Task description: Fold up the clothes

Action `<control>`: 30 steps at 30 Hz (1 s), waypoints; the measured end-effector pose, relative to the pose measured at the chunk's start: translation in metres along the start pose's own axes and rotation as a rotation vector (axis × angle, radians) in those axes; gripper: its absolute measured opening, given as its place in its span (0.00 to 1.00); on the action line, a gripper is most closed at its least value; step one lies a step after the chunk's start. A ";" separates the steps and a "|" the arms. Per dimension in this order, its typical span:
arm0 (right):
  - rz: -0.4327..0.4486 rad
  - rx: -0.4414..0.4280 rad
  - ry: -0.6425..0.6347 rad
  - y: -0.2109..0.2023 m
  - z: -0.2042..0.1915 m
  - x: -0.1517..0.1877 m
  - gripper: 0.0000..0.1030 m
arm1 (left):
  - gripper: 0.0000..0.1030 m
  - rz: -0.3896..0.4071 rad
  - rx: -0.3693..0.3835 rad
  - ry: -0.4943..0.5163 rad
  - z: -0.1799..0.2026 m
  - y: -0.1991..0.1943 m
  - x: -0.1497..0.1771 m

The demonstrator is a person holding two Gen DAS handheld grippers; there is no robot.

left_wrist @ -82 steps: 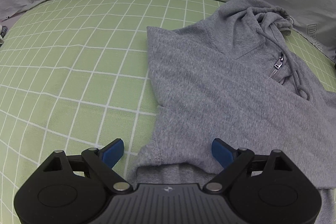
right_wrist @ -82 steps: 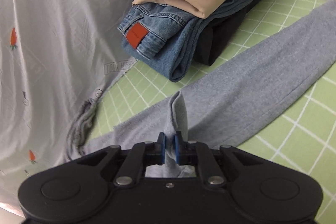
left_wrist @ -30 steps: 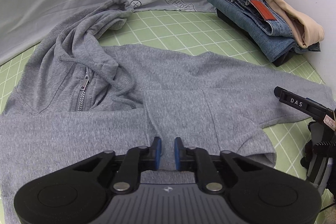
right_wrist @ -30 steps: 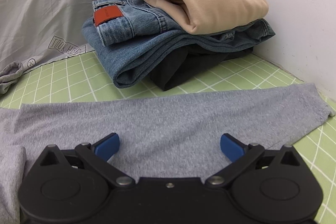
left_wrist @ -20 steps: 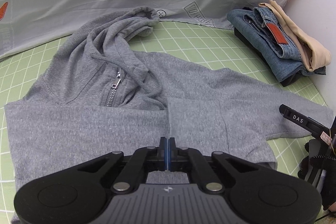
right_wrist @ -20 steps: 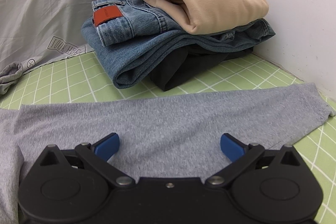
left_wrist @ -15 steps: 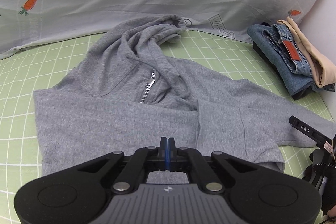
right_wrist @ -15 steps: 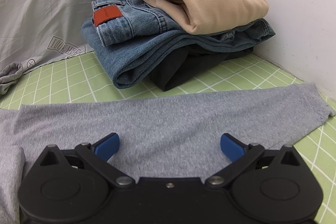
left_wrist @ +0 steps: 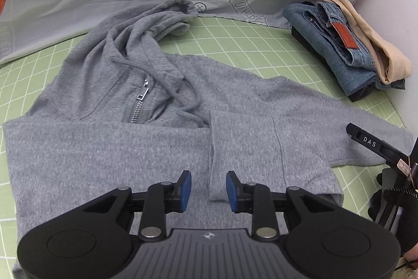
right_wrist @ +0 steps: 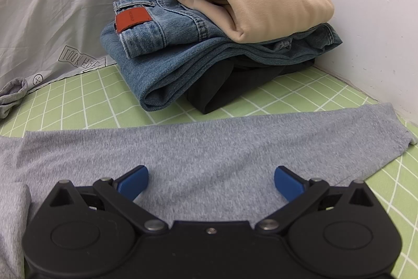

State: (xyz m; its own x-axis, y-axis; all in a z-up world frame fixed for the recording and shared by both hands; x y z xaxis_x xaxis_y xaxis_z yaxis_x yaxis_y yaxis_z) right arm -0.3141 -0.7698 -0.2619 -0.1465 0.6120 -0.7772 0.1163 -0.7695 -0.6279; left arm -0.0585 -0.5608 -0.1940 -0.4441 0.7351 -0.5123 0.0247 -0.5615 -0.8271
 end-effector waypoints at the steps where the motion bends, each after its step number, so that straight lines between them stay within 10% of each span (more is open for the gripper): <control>1: 0.000 0.000 0.000 0.000 0.000 0.000 1.00 | 0.31 -0.007 0.004 0.019 0.004 0.005 -0.001; 6: 0.000 0.001 0.002 0.000 0.000 0.000 1.00 | 0.28 -0.036 0.025 0.032 0.009 0.024 -0.002; 9: 0.000 0.002 0.003 0.001 0.000 -0.001 1.00 | 0.03 -0.008 0.026 0.038 0.010 0.021 -0.004; 18: -0.001 0.004 0.004 0.001 -0.001 -0.001 1.00 | 0.03 0.092 -0.006 -0.009 -0.009 -0.026 -0.003; 30: -0.001 0.008 0.007 0.000 -0.001 -0.001 1.00 | 0.03 0.159 -0.254 -0.294 -0.123 -0.098 0.033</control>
State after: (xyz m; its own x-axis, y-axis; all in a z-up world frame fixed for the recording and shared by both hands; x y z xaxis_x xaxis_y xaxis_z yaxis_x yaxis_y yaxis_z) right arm -0.3132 -0.7706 -0.2614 -0.1394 0.6142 -0.7767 0.1086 -0.7702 -0.6285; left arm 0.0348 -0.4352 -0.1585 -0.6530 0.4863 -0.5807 0.3172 -0.5207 -0.7927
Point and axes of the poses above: each gripper's, at about its wrist camera, not at the fingertips, and y roughly the way its jaws point, z to its right, x to its underside, the point moved 8 cm from there along y, roughly the way its jaws point, and after that the axes turned 4 degrees about x, right-handed, at the moved point
